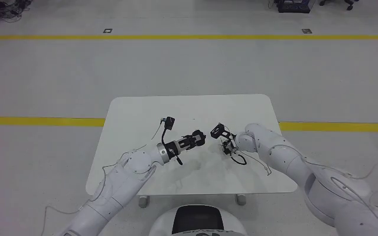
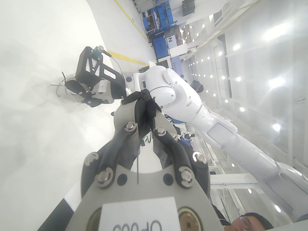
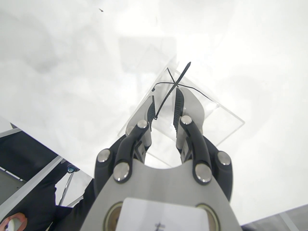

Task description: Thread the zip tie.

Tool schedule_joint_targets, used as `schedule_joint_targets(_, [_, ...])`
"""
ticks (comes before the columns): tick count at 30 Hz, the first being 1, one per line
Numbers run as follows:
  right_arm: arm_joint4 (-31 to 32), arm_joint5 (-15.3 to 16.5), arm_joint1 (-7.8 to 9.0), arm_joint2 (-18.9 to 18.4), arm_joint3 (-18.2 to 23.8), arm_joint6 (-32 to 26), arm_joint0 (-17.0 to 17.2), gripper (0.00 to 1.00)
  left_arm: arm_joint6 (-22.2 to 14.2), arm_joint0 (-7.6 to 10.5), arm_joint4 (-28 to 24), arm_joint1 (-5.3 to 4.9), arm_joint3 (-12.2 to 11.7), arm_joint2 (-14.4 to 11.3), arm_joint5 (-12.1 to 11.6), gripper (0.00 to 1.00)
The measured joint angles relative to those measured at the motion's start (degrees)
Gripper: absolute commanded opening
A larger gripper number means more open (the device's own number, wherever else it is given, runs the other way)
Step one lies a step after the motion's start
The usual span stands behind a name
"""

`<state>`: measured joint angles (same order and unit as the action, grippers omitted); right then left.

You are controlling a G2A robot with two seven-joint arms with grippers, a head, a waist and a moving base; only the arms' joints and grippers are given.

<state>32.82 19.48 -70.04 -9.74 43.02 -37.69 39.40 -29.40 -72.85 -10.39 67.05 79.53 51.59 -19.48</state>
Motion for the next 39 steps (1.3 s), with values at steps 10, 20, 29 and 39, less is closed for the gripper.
schedule_joint_targets(10, [-0.06,0.00,-0.57,0.00,-0.42,-0.60,0.15,0.16,0.00,0.00,0.00,0.00,0.00,0.00,0.00,0.00])
schedule_joint_targets(20, [-0.04,0.00,-1.26,0.00,-1.30,-1.49,0.07,0.00,0.00,0.00,0.00,0.00,0.00,0.00,0.00,0.00])
schedule_joint_targets(29, [-0.04,0.00,-1.62,0.00,-2.02,-1.64,-0.10,0.00,0.00,0.00,0.00,0.00,0.00,0.00,0.00,0.00])
schedule_joint_targets(39, [-0.48,0.00,0.24,0.00,0.07,-1.04,-0.33,0.00,0.00,0.00,0.00,0.00,0.00,0.00,0.00,0.00])
